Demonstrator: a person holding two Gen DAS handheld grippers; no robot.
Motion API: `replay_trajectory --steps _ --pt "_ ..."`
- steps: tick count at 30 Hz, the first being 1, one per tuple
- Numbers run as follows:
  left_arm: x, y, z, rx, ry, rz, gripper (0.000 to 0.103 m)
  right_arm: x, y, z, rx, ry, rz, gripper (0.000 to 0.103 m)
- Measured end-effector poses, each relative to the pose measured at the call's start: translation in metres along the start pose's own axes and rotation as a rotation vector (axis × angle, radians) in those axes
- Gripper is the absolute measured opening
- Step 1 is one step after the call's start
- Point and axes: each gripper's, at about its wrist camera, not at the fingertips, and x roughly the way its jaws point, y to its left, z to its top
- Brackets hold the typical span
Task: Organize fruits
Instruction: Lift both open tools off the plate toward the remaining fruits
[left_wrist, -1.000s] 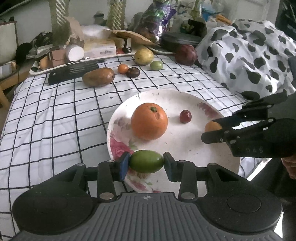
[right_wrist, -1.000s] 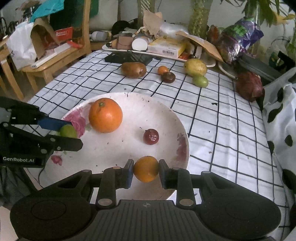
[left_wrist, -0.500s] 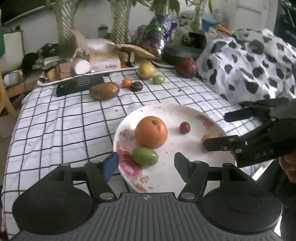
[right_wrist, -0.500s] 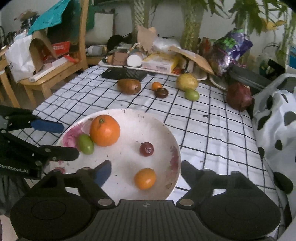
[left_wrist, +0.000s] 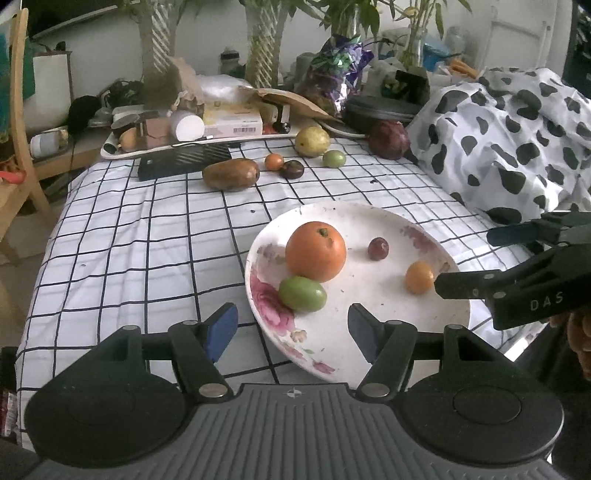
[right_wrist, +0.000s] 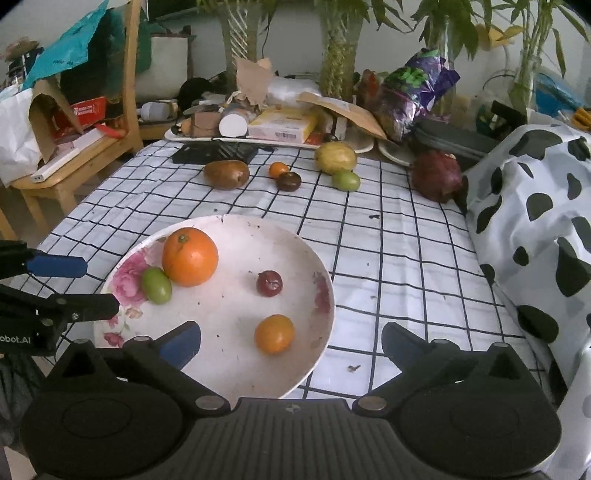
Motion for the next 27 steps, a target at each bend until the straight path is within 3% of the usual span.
replay_trajectory --steps 27 --pt "0.0038 0.003 0.0025 -0.004 -0.001 -0.012 0.064 0.0068 -0.0014 0.0024 -0.004 0.016 -0.015 0.103"
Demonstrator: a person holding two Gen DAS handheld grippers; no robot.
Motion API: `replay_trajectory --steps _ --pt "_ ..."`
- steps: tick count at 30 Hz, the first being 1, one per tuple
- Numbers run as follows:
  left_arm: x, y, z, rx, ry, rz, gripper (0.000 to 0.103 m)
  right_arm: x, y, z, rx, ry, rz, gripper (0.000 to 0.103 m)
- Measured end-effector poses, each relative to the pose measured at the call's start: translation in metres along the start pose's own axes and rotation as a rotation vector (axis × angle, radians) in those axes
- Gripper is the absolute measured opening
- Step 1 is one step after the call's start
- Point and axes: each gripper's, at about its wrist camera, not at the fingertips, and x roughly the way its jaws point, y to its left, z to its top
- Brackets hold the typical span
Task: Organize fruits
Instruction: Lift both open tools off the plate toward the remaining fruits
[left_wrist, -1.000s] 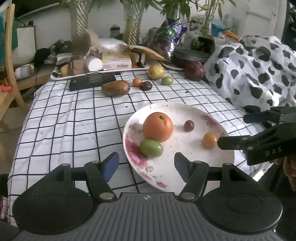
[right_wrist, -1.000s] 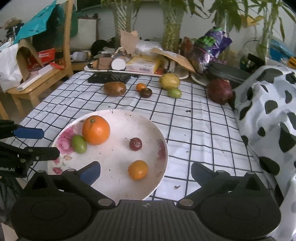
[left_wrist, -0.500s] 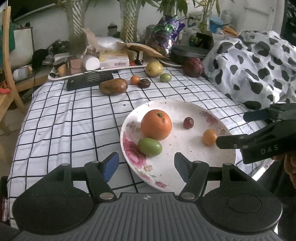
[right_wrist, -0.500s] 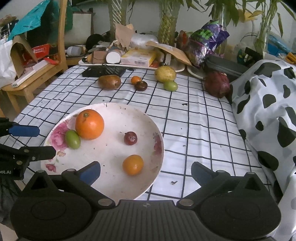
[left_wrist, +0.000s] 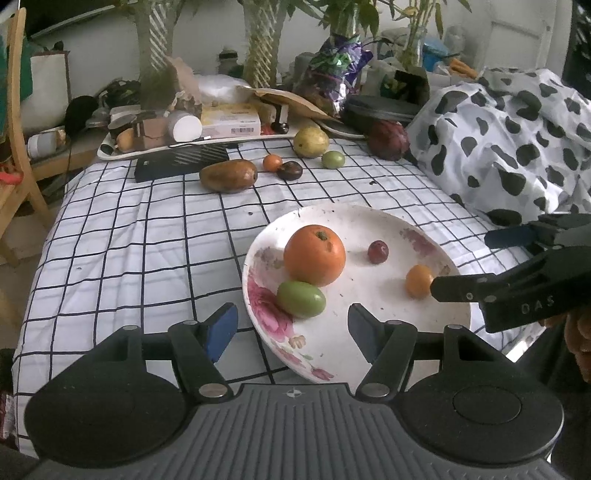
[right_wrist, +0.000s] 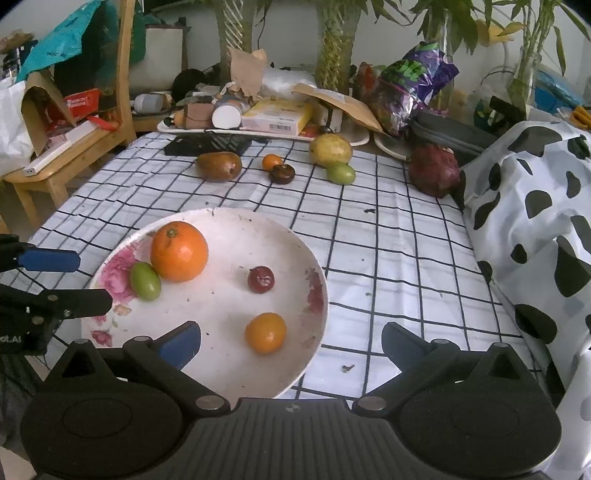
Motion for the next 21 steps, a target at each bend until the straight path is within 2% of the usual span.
replay_trajectory --steps 6,13,21 --pt "-0.003 0.01 0.007 -0.043 -0.034 -0.049 0.064 0.0 -0.001 0.003 0.003 -0.01 0.004 0.103" --pt "0.006 0.014 0.018 -0.022 -0.054 -0.034 0.064 0.003 -0.004 0.01 0.007 -0.035 0.011 0.103" --pt "0.017 0.02 0.032 0.037 -0.114 0.012 0.065 0.013 -0.016 0.024 0.022 -0.065 -0.013 0.103"
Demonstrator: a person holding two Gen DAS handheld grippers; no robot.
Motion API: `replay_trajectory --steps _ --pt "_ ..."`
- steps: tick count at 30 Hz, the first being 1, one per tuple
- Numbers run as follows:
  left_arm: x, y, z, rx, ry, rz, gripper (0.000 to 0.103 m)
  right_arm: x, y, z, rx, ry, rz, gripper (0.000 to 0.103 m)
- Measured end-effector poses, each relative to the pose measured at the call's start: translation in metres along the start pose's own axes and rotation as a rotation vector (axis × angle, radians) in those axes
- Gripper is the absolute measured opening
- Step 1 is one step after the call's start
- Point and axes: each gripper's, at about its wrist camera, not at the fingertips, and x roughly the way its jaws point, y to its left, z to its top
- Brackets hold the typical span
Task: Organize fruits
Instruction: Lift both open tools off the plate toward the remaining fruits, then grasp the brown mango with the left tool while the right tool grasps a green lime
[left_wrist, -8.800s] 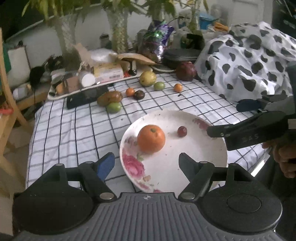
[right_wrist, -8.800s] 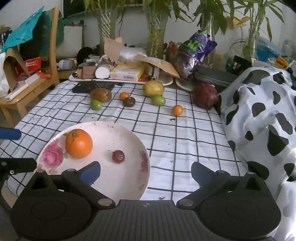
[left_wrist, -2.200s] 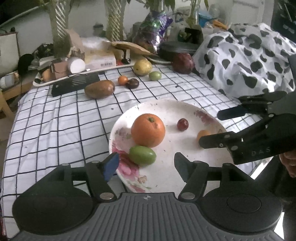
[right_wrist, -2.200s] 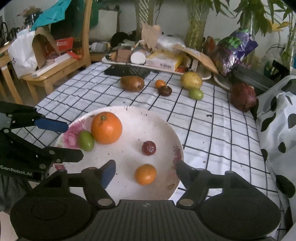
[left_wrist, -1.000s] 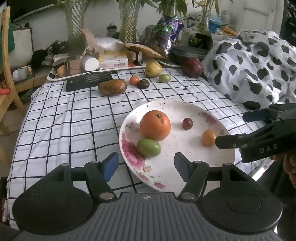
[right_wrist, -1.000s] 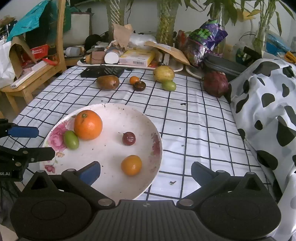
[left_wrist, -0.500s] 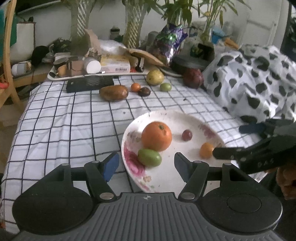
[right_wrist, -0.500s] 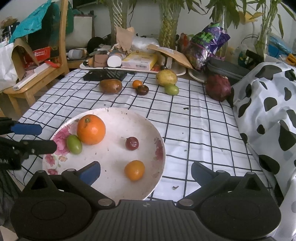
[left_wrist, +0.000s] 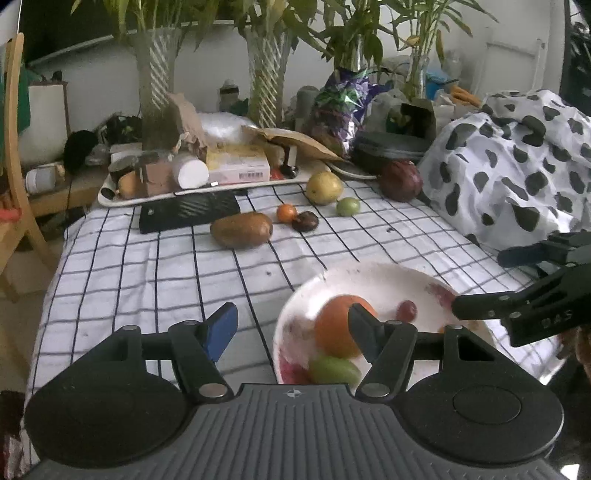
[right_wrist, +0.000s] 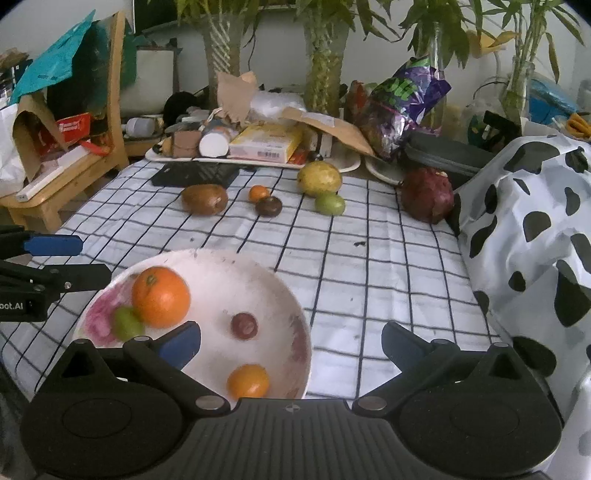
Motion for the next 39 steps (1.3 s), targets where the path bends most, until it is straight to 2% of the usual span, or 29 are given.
replay_trajectory --steps 2,7,18,25,28,39 --pt "0.006 0.002 0.004 0.008 -0.001 0.012 0.065 0.005 -0.003 0.003 -0.001 0.001 -0.008 0.103" --pt "0.021 0.01 0.013 0.017 -0.015 0.041 0.08 0.018 -0.012 0.009 0.003 0.013 -0.032 0.103" --pt "0.062 0.033 0.033 -0.016 0.01 0.069 0.08 0.048 -0.022 0.028 -0.038 0.028 -0.052 0.103" --pt "0.089 0.055 0.041 -0.119 0.034 0.046 0.081 0.067 -0.028 0.041 -0.046 0.037 -0.055 0.103" --pt "0.101 0.059 0.045 -0.12 0.039 0.058 0.088 0.075 -0.029 0.046 -0.057 0.041 -0.058 0.103" --pt "0.143 0.063 0.057 -0.052 0.049 0.014 0.089 0.106 -0.031 0.062 -0.121 0.055 -0.053 0.103"
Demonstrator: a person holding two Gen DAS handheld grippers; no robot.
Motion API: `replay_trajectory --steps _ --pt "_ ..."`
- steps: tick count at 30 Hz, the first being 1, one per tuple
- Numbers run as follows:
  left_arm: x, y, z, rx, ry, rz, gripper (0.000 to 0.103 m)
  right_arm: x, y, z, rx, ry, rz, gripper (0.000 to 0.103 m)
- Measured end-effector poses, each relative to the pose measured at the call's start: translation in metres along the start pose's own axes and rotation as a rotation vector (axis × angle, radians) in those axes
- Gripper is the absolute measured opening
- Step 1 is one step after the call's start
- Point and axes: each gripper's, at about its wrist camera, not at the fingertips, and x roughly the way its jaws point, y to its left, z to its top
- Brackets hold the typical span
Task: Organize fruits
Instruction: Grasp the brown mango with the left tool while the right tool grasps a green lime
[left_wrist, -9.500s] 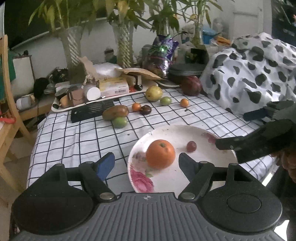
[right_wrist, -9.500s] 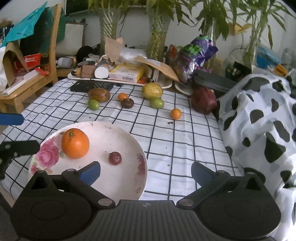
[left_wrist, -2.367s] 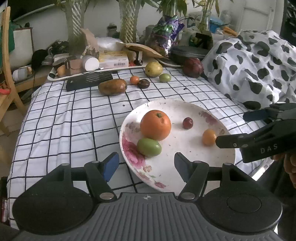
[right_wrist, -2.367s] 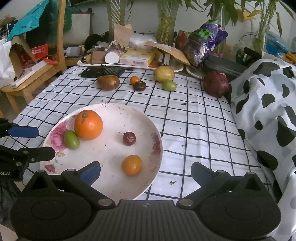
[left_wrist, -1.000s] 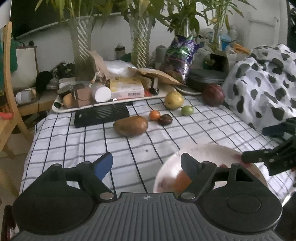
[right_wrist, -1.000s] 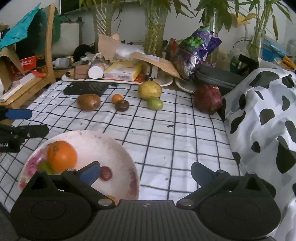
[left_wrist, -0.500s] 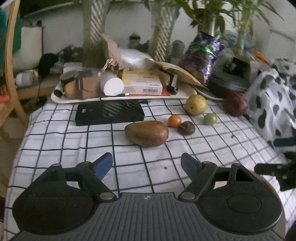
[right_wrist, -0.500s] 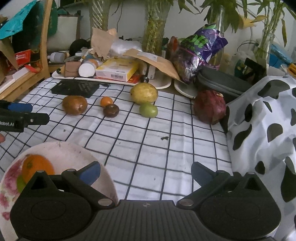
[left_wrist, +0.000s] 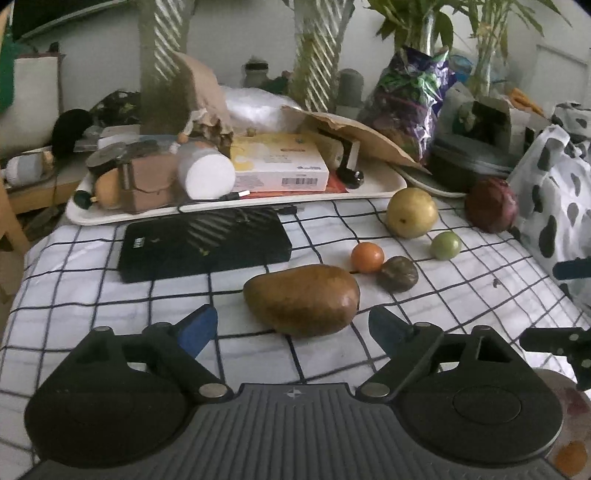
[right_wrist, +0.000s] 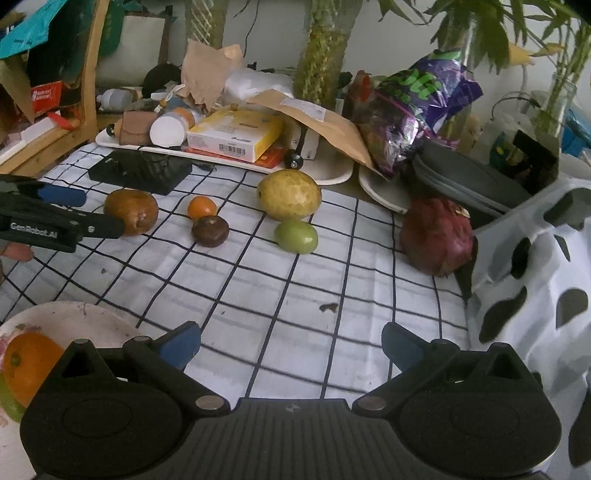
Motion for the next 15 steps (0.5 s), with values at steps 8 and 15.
replay_trajectory --steps 8,15 --pt "0.025 0.005 0.004 0.003 0.03 -0.042 0.09 0.018 -0.003 0.01 -0.027 0.009 -0.005 0.103" --pt "0.032 0.005 0.005 0.051 -0.001 -0.037 0.09 0.034 -0.001 0.016 -0.04 0.021 0.008 0.103"
